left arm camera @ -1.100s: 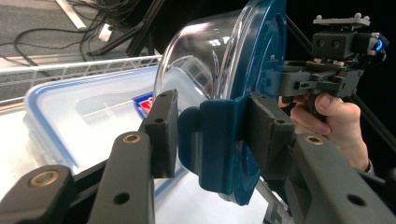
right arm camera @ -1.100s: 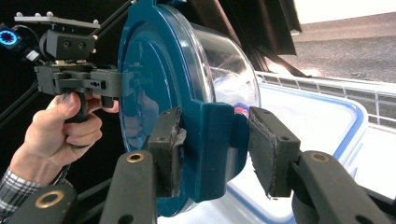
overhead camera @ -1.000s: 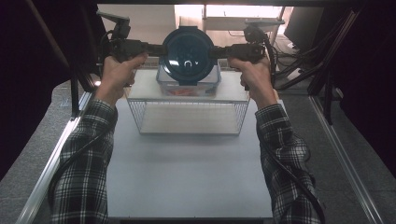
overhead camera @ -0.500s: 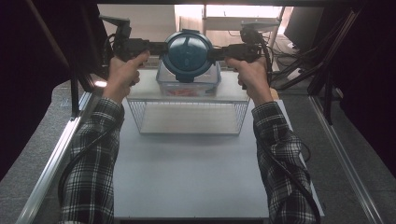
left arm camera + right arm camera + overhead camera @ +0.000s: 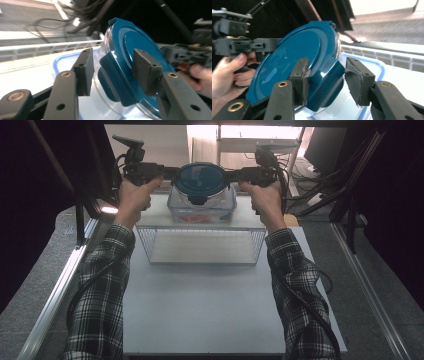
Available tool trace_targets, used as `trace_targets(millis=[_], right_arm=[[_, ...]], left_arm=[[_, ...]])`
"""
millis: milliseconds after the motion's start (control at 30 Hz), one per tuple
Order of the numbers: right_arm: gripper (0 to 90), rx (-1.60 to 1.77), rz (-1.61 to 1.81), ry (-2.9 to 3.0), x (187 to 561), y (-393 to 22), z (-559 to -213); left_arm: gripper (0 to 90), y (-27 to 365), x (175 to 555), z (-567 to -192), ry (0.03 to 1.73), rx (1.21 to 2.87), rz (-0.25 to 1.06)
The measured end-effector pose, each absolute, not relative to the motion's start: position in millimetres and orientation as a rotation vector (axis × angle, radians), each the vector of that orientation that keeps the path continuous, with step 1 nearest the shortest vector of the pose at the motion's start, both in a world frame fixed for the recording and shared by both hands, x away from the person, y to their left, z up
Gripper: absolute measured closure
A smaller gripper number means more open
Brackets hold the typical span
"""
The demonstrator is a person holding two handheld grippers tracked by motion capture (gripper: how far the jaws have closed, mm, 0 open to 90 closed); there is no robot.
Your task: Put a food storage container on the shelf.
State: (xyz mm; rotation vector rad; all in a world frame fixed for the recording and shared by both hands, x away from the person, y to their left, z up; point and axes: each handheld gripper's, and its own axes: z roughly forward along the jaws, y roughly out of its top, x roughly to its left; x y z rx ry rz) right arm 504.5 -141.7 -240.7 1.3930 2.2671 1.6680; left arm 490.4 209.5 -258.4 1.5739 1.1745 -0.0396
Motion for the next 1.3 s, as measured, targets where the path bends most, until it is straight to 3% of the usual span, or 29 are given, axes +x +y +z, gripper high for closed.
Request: trace_targets(millis=[67, 133, 167, 200, 233, 267, 300, 433, 700, 1033, 1233, 1300], right_arm=[[53.4, 1.333, 1.645, 2.241, 499.3, -143.4, -237.1], [62.1, 1.237, 1.636, 2.233, 485.6, -149.4, -230.7], [67.6, 1.208, 1.614, 2.242, 480.4, -151.1, -229.4], [67.6, 1.208, 1.614, 2.242, 480.4, -151.1, -229.4], [77.0, 1.159, 1.554, 2.256, 470.2, -152.9, -229.4], [77.0, 1.159, 1.554, 2.256, 470.2, -152.9, -229.4], [83.1, 1.124, 1.495, 2.286, 461.5, -152.2, -233.2], [88.6, 1.075, 1.43, 2.353, 452.1, -146.4, -245.6], [88.8, 1.072, 1.412, 2.339, 454.5, -136.3, -248.8], [88.8, 1.118, 1.406, 2.316, 467.4, -132.1, -253.8], [85.9, 1.087, 1.41, 2.336, 462.9, -133.5, -253.3], [79.3, 1.048, 1.428, 2.35, 454.5, -136.0, -253.9]], left_arm=[[51.2, 210.2, 482.1, -253.8, 1.158, 1.602, 0.029], [56.7, 212.1, 471.7, -250.6, 1.126, 1.611, 0.077], [60.7, 215.4, 459.1, -249.8, 1.094, 1.602, 0.107], [65.0, 215.4, 459.1, -249.8, 1.094, 1.602, 0.107], [69.4, 215.1, 445.4, -251.5, 1.065, 1.615, 0.147], [74.0, 215.1, 445.4, -251.5, 1.065, 1.615, 0.147], [78.3, 213.4, 438.5, -253.3, 1.055, 1.637, 0.178], [89.0, 203.1, 424.1, -270.4, 1.042, 1.722, 0.209], [89.3, 188.7, 426.3, -267.5, 1.058, 1.779, 0.263], [87.7, 192.1, 436.9, -273.0, 1.083, 1.73, 0.23], [83.0, 193.4, 427.4, -279.4, 1.058, 1.739, 0.244], [74.9, 194.1, 421.4, -282.9, 1.049, 1.742, 0.258]])
